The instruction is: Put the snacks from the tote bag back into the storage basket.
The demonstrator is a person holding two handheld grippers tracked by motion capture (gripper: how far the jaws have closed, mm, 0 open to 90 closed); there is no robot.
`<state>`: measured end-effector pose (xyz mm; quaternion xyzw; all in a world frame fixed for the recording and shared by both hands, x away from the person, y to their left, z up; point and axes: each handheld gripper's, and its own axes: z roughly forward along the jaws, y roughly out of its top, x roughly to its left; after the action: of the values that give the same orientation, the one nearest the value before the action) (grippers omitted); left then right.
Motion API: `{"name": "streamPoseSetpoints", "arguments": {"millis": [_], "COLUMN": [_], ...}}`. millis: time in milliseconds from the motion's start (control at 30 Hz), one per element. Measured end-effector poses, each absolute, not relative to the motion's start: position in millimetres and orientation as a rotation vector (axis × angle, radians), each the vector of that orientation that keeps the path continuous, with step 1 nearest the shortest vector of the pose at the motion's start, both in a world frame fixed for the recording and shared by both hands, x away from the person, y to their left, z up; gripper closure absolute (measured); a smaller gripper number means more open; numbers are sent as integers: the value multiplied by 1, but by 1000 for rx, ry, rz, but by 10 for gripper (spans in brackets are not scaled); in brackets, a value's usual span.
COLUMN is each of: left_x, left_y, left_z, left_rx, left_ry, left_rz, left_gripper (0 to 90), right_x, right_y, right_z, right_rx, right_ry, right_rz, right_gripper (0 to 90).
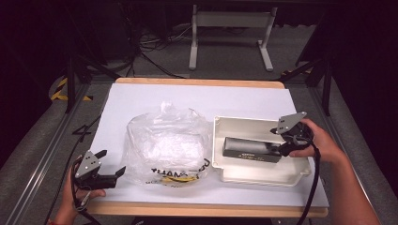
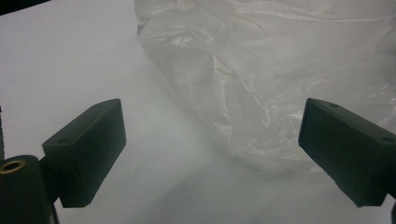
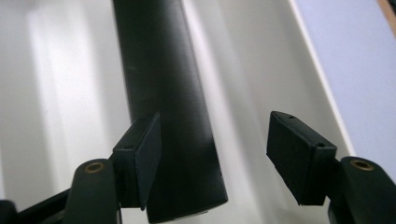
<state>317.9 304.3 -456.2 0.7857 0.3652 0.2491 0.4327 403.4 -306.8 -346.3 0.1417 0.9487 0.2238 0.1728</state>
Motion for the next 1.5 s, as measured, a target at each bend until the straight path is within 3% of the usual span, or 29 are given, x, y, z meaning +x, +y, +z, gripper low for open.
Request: {"name": "streamPoseSetpoints", "arguments": {"millis": [700, 1033, 1500], "left_x": [318, 318, 318], "left_y": [305, 312, 314], "left_z": [-456, -457, -456], "left_rx": [1961, 1929, 1920], "left_ry": [909, 938, 950], "left_rz": [624, 646, 669], "left_gripper": [82, 80, 80], "right_x": [379, 364, 345], "right_y": [-322, -327, -340], "right_z": [-338, -330, -327], "right_rx": [657, 736, 816], "right_ry": [2398, 2284, 2217], "right_rz": [885, 893, 905], "right_gripper": [295, 155, 117]}}
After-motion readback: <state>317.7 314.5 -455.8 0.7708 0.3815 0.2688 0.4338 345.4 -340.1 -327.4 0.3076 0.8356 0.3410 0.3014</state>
